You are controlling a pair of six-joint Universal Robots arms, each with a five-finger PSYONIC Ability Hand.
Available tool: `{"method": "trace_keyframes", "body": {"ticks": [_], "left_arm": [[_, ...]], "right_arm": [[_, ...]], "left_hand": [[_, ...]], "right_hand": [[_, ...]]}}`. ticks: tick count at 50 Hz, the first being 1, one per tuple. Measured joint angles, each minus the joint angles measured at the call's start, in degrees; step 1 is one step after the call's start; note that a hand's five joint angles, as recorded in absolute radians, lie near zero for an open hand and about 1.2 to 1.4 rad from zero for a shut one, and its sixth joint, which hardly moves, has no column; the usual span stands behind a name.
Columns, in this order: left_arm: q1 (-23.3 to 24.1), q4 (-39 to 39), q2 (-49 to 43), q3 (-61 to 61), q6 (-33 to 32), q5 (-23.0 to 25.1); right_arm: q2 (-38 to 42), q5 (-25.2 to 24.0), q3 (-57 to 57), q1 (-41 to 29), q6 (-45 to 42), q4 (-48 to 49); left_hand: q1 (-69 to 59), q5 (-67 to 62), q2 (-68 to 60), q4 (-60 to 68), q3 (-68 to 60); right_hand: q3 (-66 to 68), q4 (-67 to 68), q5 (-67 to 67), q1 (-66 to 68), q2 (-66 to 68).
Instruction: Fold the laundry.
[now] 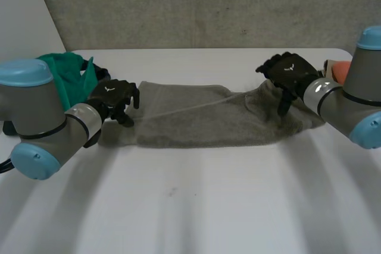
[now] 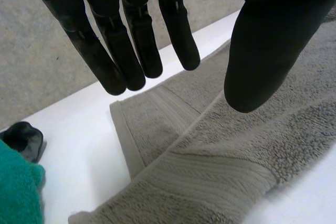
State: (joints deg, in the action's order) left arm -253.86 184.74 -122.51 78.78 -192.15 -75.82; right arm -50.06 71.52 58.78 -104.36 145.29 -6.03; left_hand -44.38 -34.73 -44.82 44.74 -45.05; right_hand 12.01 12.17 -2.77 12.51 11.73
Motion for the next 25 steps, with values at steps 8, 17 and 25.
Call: {"method": "trace_keyframes", "body": {"ticks": [8, 17, 25], "left_arm": [[-0.5, -2.3, 1.3, -0.1, 0.5, 0.6], [-0.7, -2.4, 4.5, 1.8, 1.1, 1.5], [-0.6, -2.3, 6.8, 2.7, 2.4, 1.9]], "right_arm": [[6.8, 0.1, -10.5, -1.1, 0.1, 1.0], [19.6, -0.1, -27.9, -0.6, 0.3, -2.5], [29.6, -1.0, -39.0, 0.3, 1.3, -6.9]], "left_hand": [[13.0, 13.9, 13.3, -13.5, 13.3], [17.7, 19.6, 18.5, -19.3, 18.8], [18.6, 20.4, 19.6, -20.1, 19.5]], "right_hand": [[1.5, 1.2, -1.1, 1.1, 1.5], [10.2, 9.9, -10.0, 9.4, 9.7], [11.3, 11.4, -11.6, 11.1, 11.2]]}}
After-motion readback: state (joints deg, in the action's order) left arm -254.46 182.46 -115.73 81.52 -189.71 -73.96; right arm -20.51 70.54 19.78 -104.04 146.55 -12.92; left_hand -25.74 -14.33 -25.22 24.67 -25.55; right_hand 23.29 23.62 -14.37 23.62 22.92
